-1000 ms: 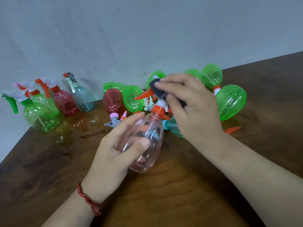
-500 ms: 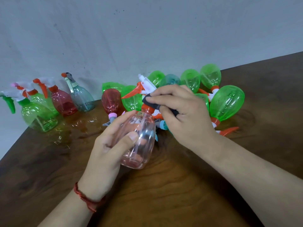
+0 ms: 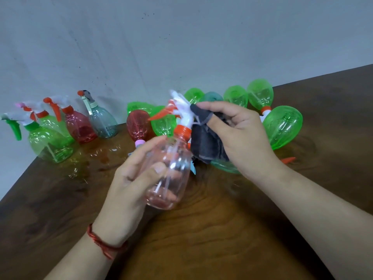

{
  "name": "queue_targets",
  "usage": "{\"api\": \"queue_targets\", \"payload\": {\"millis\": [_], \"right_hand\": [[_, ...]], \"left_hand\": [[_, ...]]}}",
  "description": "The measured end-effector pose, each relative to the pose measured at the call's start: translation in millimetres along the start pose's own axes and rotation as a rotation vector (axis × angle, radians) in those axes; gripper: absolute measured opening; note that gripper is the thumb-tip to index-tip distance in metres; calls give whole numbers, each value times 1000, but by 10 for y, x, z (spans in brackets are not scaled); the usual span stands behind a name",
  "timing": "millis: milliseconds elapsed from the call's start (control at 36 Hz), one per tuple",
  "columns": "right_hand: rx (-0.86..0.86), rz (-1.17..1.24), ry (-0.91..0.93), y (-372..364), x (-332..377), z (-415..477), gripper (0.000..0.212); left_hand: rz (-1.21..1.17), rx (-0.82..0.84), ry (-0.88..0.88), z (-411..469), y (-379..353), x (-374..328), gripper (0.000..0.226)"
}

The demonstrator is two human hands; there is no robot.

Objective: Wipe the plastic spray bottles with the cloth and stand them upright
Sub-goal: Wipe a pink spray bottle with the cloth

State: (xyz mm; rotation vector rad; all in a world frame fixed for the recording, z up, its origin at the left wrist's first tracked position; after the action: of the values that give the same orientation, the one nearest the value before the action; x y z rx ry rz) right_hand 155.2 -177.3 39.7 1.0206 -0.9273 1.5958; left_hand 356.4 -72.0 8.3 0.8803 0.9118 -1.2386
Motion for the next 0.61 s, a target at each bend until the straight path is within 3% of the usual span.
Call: {"api": "queue_targets", "payload": {"millis": [250, 361, 472, 611], "right_hand": [[-59, -233, 135, -32, 143, -165, 35], [118, -119, -35, -322, -12, -328, 39], [237, -65, -170, -529, -137, -438, 43], [217, -82, -158, -566, -132, -423, 43]], "left_hand": [[10, -111, -44, 65, 178, -32, 64], [37, -168, -70, 73, 259, -14, 73], [54, -192, -22, 67, 267, 40, 95], [97, -93, 14, 113, 352, 31, 63]]}}
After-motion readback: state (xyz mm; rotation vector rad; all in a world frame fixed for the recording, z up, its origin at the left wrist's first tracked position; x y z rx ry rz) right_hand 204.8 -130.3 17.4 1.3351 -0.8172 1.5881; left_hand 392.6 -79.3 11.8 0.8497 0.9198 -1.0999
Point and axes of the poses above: each hand's wrist, its own z-axis towards the middle knuckle, its own y-axis out of the back of the hand, x = y × z, the point moved 8 cm from there along z, towards the middle knuckle, and after that the axes turned 6 degrees about -y, right-handed, at the moved point
